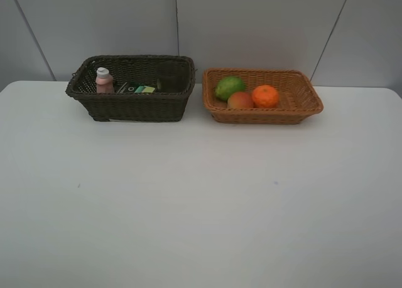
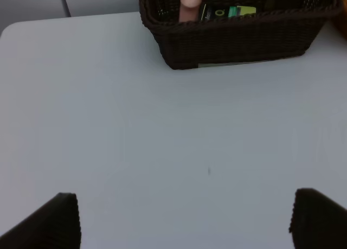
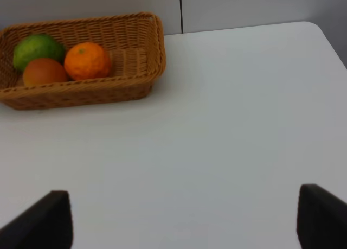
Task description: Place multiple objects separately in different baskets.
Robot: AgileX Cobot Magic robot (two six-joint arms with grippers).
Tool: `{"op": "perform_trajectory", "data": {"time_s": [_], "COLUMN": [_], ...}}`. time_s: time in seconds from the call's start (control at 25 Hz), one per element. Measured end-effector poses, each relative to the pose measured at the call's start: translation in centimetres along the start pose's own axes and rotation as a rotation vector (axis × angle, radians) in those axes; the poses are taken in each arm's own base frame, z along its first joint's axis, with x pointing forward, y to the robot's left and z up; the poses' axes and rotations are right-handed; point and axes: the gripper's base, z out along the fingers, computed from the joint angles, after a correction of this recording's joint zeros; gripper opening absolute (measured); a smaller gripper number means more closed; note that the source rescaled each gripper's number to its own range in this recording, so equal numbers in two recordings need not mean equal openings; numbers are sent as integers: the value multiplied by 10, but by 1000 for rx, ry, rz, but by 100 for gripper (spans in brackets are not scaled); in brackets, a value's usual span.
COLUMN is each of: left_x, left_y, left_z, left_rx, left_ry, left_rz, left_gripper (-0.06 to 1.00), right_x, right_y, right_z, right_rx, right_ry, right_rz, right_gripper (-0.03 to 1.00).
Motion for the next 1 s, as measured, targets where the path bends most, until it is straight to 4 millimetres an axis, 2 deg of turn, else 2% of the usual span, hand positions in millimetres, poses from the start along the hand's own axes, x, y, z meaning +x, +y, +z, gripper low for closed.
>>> {"op": "perform_trajectory", "data": {"time_s": [1.0], "left_x": [1], "left_y": [0], "left_z": [1], "left_rx": [8], "left_ry": [10], "left_rz": [5], "left_gripper": [100], "right_x": [0], "right_y": [0], "right_z": [0], "right_rx": [0], "right_ry": [0], "right_rz": [0], "right_gripper": [67]}}
